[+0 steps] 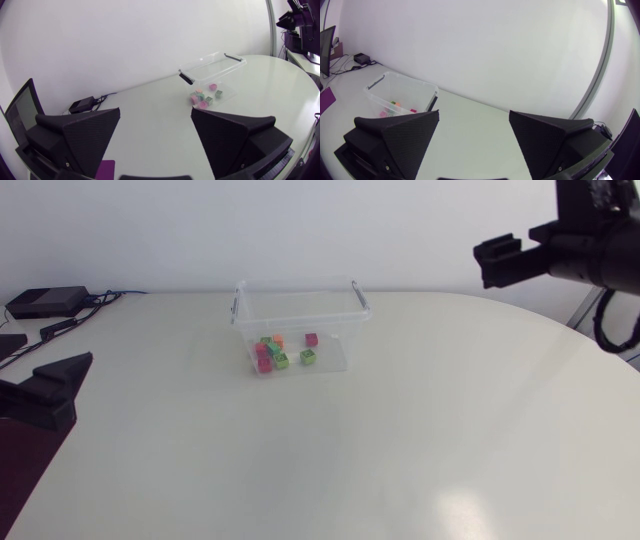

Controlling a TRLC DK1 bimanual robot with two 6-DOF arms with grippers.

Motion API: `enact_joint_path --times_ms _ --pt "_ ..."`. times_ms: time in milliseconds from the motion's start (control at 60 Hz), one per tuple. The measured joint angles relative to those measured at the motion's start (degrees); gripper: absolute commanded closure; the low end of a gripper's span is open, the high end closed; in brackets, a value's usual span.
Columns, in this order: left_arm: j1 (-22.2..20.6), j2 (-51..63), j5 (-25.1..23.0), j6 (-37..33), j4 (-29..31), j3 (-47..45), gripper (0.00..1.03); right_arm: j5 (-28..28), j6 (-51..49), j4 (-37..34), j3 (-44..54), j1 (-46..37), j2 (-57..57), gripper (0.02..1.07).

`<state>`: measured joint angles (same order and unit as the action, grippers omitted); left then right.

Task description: Place the duplo bricks in the container

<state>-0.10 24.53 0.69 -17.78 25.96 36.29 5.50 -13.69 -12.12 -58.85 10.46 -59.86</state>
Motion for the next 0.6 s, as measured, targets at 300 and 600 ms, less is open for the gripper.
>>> enact_joint_path --times_ms 300,600 --pt "1.9 -8.6 0.3 0.0 -2.0 -8.0 0.04 1.4 0.4 0.3 12.8 -7.5 18.9 0.06" --pt "1.9 -16.2 0.3 0.0 -5.7 -12.8 0.05 1.8 0.4 0.0 28.7 -13.9 37.9 0.06"
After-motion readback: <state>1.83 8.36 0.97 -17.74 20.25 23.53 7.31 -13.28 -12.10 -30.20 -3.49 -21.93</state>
